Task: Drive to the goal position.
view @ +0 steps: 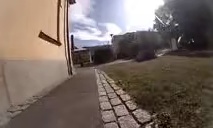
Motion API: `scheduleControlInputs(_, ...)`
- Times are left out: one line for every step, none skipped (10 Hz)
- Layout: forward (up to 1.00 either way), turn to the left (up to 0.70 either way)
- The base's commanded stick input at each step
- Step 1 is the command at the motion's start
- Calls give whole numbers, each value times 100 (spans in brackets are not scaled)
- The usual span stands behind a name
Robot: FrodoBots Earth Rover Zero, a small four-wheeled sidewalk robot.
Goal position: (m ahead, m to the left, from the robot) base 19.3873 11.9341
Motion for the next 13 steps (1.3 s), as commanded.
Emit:
scheduleControlInputs(70, 0)
scheduleControlInputs(70, 0)
scheduleControlInputs(70, 0)
scheduleControlInputs(70, 0)
scheduleControlInputs(70, 4)
scheduleControlInputs(70, 24)
scheduleControlInputs(70, 35)
scheduleControlInputs(70, 35)
scheduleControlInputs(70, 35)
scheduleControlInputs(70, 35)
scheduleControlInputs(70, 35)
scheduleControlInputs(70, 25)
scheduleControlInputs(70, 0)
